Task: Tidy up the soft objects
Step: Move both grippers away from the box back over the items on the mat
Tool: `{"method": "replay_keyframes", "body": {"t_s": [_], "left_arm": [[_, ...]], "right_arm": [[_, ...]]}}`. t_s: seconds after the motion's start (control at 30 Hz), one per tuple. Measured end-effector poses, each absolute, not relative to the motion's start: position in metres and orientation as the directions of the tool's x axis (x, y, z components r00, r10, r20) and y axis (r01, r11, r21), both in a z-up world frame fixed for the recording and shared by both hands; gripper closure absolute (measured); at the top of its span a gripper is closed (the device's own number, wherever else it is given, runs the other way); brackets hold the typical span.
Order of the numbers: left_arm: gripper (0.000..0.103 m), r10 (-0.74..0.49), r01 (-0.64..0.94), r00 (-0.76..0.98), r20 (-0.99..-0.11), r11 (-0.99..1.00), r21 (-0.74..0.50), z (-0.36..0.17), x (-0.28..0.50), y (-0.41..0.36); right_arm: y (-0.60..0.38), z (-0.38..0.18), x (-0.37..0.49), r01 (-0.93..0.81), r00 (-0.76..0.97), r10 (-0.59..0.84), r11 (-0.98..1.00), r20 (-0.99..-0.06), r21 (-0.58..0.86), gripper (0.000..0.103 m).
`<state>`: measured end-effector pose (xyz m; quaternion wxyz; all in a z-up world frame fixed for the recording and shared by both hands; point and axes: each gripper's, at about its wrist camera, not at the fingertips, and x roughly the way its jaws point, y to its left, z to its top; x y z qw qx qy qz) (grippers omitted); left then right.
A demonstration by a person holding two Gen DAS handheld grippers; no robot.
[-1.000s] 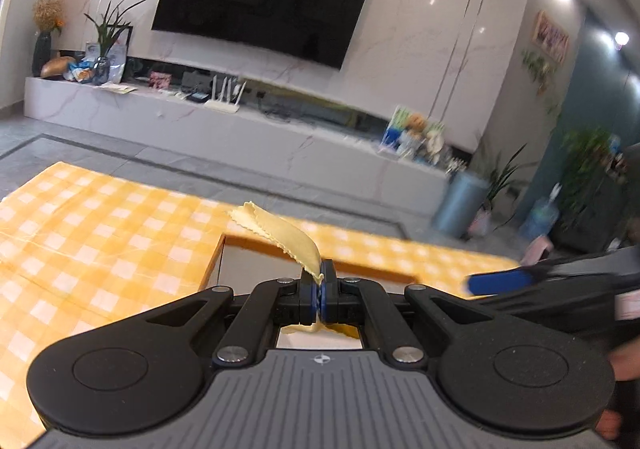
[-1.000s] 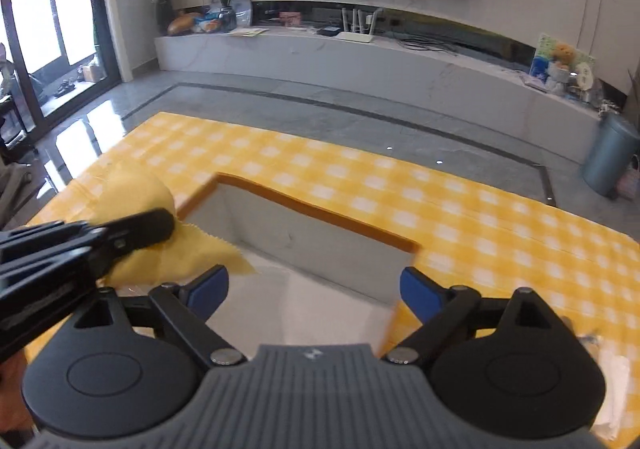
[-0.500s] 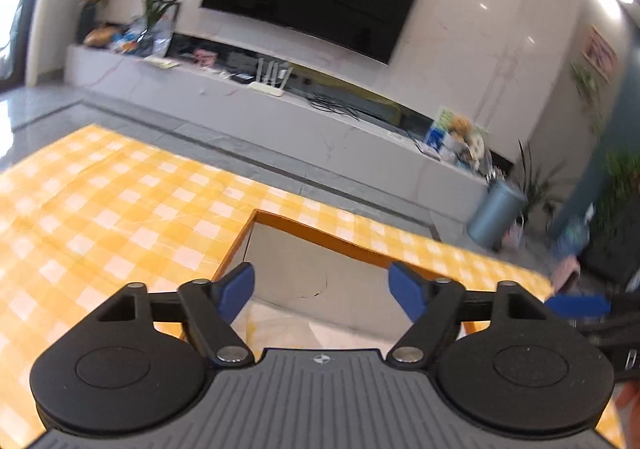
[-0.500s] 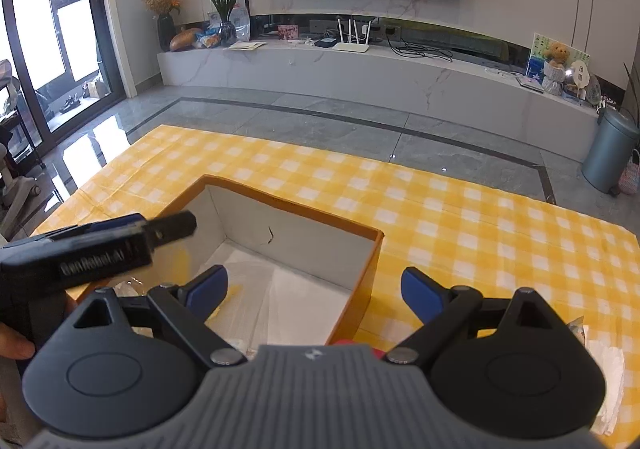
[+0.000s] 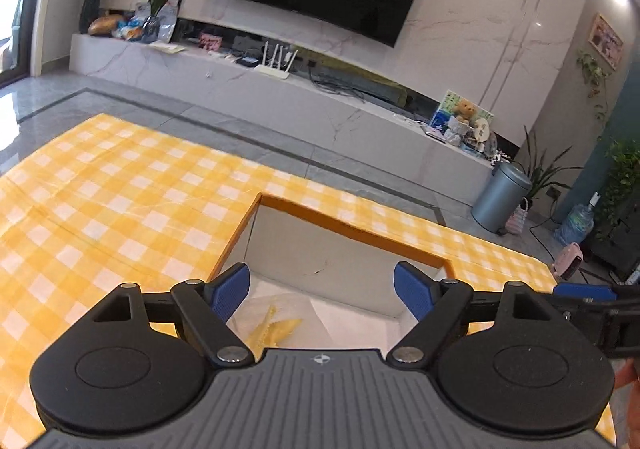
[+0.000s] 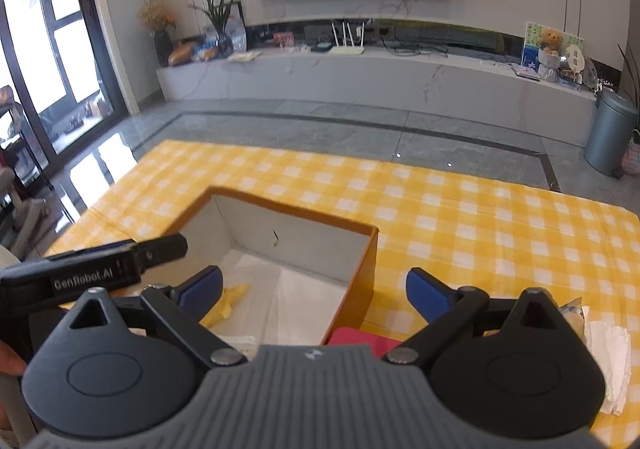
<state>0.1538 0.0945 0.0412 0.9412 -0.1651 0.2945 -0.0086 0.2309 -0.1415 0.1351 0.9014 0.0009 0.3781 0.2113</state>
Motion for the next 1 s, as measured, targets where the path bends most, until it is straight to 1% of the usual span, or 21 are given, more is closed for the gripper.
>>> {"method": "replay_keyframes", "body": {"t_s": [0.07,0.17,0.3,0.37,0.47,0.57,0.63,0.7,0.83,0.93,1.0], "left_arm": [[0.007,-0.095,-0.08,0.825,-0.558,0.957,-0.28,0.046,0.15,0.089],[0.007,-0.027,-0.106,0.826,-0.564,0.974,-0.201,0.052,0.144,0.076],[0.007,0.042,-0.122,0.826,-0.562,0.987,-0.107,0.061,0.138,0.059],[0.007,0.047,-0.111,0.841,-0.539,0.99,-0.086,0.069,0.131,0.048],[0.007,0.019,-0.055,0.857,-0.514,0.997,-0.055,0.081,0.118,0.027],[0.007,-0.005,0.001,0.876,-0.483,1.0,-0.009,0.094,0.103,0.0],[0.007,-0.04,0.034,0.876,-0.48,0.999,-0.022,0.1,0.096,-0.016],[0.007,-0.096,0.085,0.87,-0.484,0.995,-0.046,0.102,0.094,-0.031],[0.007,-0.164,0.172,0.856,-0.49,0.985,-0.03,0.098,0.09,-0.065],[0.007,-0.222,0.238,0.831,-0.51,0.971,-0.034,0.089,0.091,-0.087],[0.007,-0.272,0.287,0.801,-0.533,0.956,-0.057,0.081,0.093,-0.097]], "right_arm": [[-0.144,0.14,0.226,-0.388,0.626,0.384,0.908,-0.679,0.156,0.005],[-0.149,0.147,0.217,-0.418,0.609,0.373,0.901,-0.7,0.116,0.004],[-0.177,0.153,0.206,-0.381,0.611,0.391,0.907,-0.688,0.177,0.004],[-0.192,0.157,0.2,-0.359,0.627,0.367,0.919,-0.688,0.163,0.004],[-0.217,0.163,0.186,-0.309,0.671,0.29,0.946,-0.682,0.098,0.004],[-0.25,0.165,0.164,-0.258,0.705,0.269,0.959,-0.656,0.116,0.004],[-0.272,0.161,0.149,-0.225,0.731,0.254,0.966,-0.634,0.127,0.003],[-0.294,0.151,0.137,-0.167,0.738,0.217,0.976,-0.639,0.138,0.003],[-0.331,0.117,0.123,-0.027,0.678,0.101,0.993,-0.728,0.113,0.003],[-0.35,0.086,0.125,-0.001,0.599,0.095,0.993,-0.795,0.118,0.003],[-0.357,0.064,0.132,0.05,0.534,0.062,0.993,-0.843,0.105,0.003]]}}
